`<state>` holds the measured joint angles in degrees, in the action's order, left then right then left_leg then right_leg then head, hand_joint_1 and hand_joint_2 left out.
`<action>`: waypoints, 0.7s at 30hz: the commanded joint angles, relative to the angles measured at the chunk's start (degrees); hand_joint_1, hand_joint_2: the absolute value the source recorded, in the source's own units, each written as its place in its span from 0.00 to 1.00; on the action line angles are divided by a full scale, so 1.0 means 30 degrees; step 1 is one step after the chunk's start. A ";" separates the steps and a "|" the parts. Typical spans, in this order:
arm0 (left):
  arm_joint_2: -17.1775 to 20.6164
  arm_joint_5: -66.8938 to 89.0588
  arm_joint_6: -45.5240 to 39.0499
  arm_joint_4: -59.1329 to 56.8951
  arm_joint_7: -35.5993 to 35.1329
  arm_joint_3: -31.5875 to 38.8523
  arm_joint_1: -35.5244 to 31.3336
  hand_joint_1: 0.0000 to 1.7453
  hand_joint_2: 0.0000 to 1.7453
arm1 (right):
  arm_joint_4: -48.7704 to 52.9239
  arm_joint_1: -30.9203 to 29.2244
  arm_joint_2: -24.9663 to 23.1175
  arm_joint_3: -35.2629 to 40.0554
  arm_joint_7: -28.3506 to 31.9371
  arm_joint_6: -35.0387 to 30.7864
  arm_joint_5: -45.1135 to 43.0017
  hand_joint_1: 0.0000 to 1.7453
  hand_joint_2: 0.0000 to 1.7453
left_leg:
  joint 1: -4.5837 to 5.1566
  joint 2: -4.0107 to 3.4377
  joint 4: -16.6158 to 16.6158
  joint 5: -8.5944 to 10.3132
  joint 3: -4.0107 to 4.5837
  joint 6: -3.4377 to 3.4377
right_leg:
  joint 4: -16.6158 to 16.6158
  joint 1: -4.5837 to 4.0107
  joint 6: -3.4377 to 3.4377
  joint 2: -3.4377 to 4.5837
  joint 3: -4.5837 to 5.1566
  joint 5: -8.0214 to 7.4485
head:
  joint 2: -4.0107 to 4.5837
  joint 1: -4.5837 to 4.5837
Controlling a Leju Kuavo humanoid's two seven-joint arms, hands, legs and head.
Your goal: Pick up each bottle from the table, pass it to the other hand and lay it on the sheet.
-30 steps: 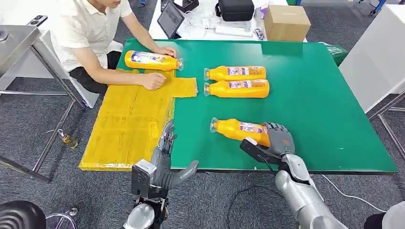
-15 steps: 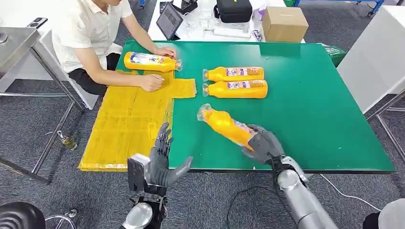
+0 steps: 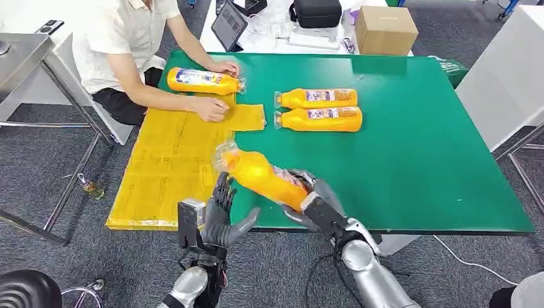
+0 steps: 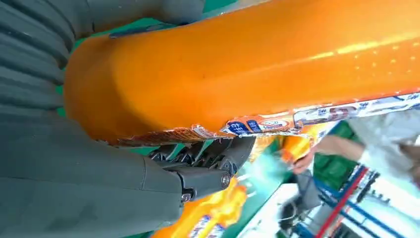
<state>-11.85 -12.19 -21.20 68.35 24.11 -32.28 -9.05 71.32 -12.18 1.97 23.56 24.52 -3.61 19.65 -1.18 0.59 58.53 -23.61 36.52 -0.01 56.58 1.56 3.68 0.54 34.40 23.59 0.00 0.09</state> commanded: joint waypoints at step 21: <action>-0.0206 -0.1863 0.2446 -0.0917 -0.1559 0.0959 -0.1955 0.00 1.00 | -0.1293 -0.2918 -0.0891 0.7826 -0.1229 -0.0386 0.3324 0.83 1.00 | -0.0002 -0.0038 0.0006 -0.0016 0.0002 0.0013 | 0.0015 -0.0015 -0.0054 0.0008 0.0013 0.0013 | 0.0000 -0.0007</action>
<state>-11.41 -12.68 -15.54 70.73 20.39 -31.93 -10.03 66.64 -17.33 0.09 38.45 20.54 -5.40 30.82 -1.18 0.59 58.54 -23.60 36.65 -0.01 56.59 1.56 3.68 0.53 34.52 23.59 0.00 0.07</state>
